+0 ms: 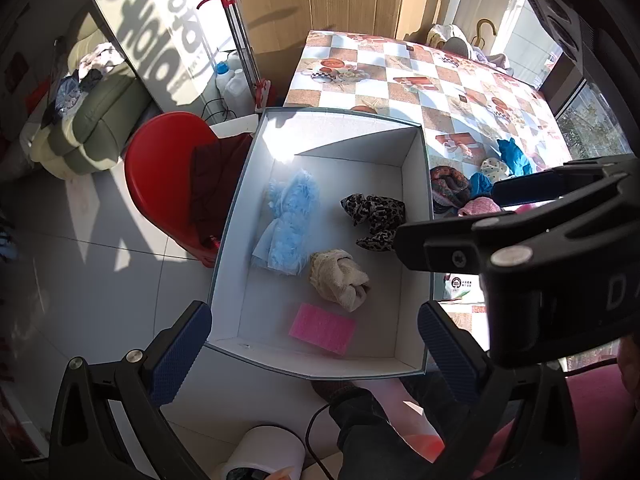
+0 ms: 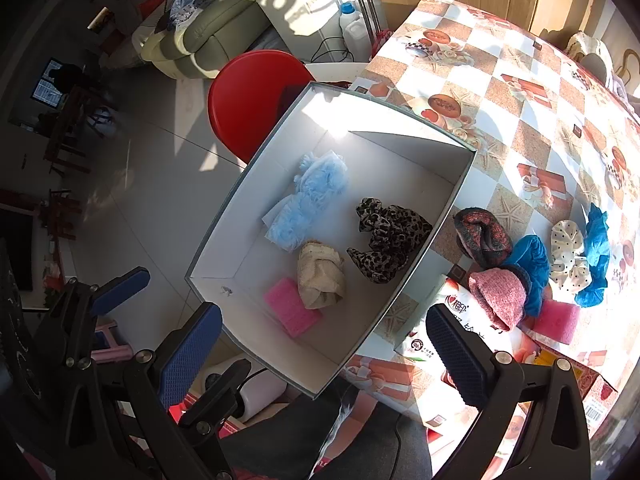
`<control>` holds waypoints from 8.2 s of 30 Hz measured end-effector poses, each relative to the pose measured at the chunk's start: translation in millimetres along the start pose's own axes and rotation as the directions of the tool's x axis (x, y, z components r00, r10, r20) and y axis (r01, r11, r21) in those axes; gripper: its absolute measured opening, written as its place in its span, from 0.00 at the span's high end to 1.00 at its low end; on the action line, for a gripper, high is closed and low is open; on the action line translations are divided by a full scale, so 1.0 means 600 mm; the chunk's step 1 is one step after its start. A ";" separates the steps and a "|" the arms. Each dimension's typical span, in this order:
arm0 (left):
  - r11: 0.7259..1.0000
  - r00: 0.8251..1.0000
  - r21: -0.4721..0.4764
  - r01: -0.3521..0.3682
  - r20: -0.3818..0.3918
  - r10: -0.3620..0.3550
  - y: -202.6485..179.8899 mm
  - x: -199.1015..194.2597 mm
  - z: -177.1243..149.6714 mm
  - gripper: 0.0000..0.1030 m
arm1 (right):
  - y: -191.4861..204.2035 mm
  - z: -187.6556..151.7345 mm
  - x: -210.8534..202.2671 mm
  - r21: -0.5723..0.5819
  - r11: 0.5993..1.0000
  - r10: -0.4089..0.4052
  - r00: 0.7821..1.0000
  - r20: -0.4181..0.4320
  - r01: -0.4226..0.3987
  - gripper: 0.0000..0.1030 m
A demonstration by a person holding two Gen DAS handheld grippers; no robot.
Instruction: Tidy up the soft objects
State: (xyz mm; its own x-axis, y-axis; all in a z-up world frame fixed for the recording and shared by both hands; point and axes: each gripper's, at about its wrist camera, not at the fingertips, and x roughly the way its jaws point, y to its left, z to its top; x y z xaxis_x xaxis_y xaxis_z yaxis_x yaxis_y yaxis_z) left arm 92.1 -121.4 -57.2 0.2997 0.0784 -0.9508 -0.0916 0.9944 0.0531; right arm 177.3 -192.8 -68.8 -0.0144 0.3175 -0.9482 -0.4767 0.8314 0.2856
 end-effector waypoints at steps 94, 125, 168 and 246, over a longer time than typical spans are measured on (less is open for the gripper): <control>0.923 0.990 0.360 0.136 -0.089 -0.111 -0.268 0.052 0.179 0.00 | -0.469 -0.024 -0.127 0.458 0.876 -0.159 0.987 -0.020 0.150 0.00; 0.755 0.889 0.654 0.045 -0.371 0.268 -0.455 0.400 0.248 0.00 | -0.751 -0.061 0.095 0.495 0.810 -0.179 0.936 -0.302 0.314 0.00; 0.947 0.954 0.254 0.196 -0.272 -0.125 -0.464 0.270 0.311 0.85 | -0.683 -0.023 -0.002 0.422 0.893 -0.143 0.988 -0.059 0.155 0.84; 0.998 0.999 -0.052 -0.022 0.032 0.024 0.023 -0.021 -0.004 0.85 | 0.029 0.002 -0.003 -0.108 0.992 0.079 0.995 0.068 -0.071 0.84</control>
State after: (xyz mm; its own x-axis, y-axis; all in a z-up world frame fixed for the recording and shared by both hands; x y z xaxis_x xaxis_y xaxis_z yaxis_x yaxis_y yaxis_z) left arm 84.6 -108.6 -45.1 0.3278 0.1043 -0.9390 -0.1478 0.9873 0.0581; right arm 169.9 -178.5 -62.2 0.0081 0.4124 -0.9110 -0.5666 0.7526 0.3356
